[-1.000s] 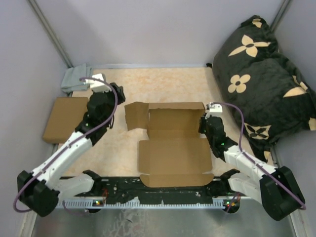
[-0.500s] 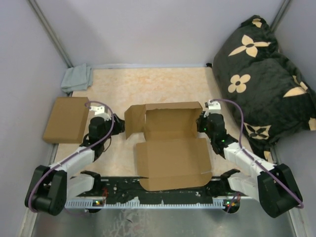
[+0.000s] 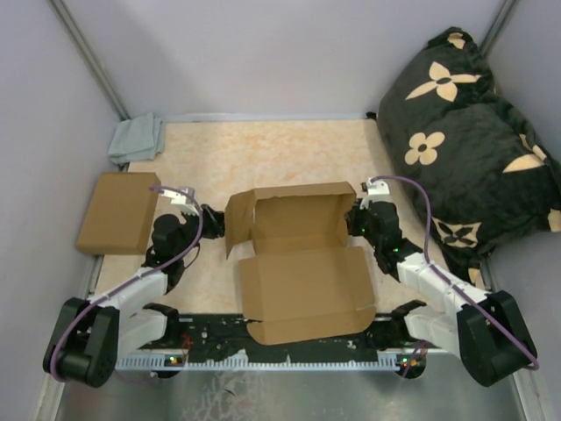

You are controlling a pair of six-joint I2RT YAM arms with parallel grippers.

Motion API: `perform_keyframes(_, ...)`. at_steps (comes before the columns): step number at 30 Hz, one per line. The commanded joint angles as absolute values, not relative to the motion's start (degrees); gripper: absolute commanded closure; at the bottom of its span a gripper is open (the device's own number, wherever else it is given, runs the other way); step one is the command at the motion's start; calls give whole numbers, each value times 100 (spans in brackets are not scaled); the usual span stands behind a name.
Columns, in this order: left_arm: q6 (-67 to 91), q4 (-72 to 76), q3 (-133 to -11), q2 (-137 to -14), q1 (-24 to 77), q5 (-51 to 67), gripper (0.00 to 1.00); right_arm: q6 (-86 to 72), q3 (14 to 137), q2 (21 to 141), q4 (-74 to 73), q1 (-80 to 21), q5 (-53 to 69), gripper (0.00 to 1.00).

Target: Fold the paper box

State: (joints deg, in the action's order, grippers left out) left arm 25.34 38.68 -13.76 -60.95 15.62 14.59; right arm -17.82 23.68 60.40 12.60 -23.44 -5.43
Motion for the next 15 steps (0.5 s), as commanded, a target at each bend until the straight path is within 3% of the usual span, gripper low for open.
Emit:
perform_keyframes(1,2417,4257,-1222,-5954,1564,1854,42,-1775,2357,5959,1309,-2303,-266,99)
perform_keyframes(15,2367,4546,-965,-5929,1564,1936,41,-1736,2380,6073,1267,-2304,-238,99)
